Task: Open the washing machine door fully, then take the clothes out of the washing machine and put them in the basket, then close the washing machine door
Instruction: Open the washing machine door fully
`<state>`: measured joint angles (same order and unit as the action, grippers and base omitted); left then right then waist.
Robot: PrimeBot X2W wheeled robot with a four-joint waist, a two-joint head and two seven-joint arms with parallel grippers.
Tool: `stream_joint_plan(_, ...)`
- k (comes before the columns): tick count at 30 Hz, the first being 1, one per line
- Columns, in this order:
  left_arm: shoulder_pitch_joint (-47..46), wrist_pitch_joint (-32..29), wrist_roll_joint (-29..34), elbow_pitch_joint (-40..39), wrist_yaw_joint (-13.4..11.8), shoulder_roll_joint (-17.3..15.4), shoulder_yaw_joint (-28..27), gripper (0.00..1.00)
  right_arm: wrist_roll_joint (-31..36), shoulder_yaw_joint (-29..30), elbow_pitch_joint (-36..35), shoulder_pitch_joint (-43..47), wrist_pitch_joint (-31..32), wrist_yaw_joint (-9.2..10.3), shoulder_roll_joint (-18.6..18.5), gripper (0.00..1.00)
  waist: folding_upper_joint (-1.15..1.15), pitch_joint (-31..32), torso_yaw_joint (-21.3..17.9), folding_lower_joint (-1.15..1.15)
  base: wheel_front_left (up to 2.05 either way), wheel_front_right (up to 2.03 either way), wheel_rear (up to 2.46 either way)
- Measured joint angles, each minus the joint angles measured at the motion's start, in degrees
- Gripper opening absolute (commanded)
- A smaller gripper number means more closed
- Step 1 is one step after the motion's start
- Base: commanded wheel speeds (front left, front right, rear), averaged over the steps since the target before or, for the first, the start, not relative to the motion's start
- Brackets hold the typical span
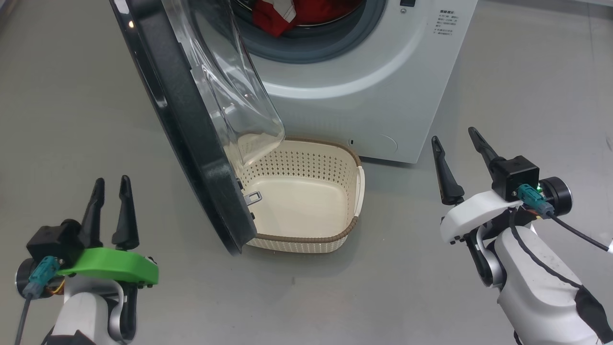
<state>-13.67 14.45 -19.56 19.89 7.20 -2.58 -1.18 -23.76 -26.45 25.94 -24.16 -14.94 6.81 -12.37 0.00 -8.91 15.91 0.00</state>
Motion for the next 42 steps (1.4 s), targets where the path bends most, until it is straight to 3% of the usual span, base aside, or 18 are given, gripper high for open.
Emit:
stream_joint_plan(8,0.32,0.0,-0.11,-4.48,0.0,0.21,-0.4,0.0,1.93,2.43,-0.08,1.4,0.0,0.42,0.97,1.0,0.0,0.26,-0.06,0.0,0.0,0.0,0.0)
stream_joint_plan(14,-1.74,0.12,-1.67,-15.28,0.0,0.45,-2.58,0.0,3.03,4.14,-0.31,2.25,0.0,0.42,1.7,1.0,0.0,0.25,0.15,0.0,0.0,0.0,0.0)
stream_joint_plan(18,-4.56,0.31,-3.44,-23.59,0.0,0.53,-1.24,0.0,3.83,5.13,-0.48,2.45,0.0,0.42,2.05,1.0,0.0,0.16,0.35,0.0,0.0,0.0,0.0)
stream_joint_plan(23,-6.6,0.33,-4.1,-32.38,0.0,0.6,4.79,0.0,4.93,5.64,-0.56,2.65,0.0,0.42,2.86,1.0,0.0,-0.04,0.6,0.0,0.0,0.0,0.0)
stream_joint_plan(29,-6.54,0.33,-4.66,-37.72,0.0,0.57,16.86,0.0,5.86,5.98,-0.64,3.48,0.0,0.42,3.53,1.0,0.0,-0.22,0.72,0.0,0.0,0.0,0.0)
stream_joint_plan(36,-3.28,0.32,-5.55,-37.21,0.0,-0.22,30.6,0.0,6.58,6.48,-0.6,3.6,0.0,0.42,4.25,1.0,0.0,-0.45,0.73,0.0,0.0,0.0,0.0)
stream_joint_plan(42,-0.34,0.32,-4.3,-33.32,0.0,-3.11,36.04,0.0,6.83,6.89,-0.51,3.81,0.0,0.42,4.57,1.0,0.0,-0.73,0.7,0.0,0.0,0.0,0.0)
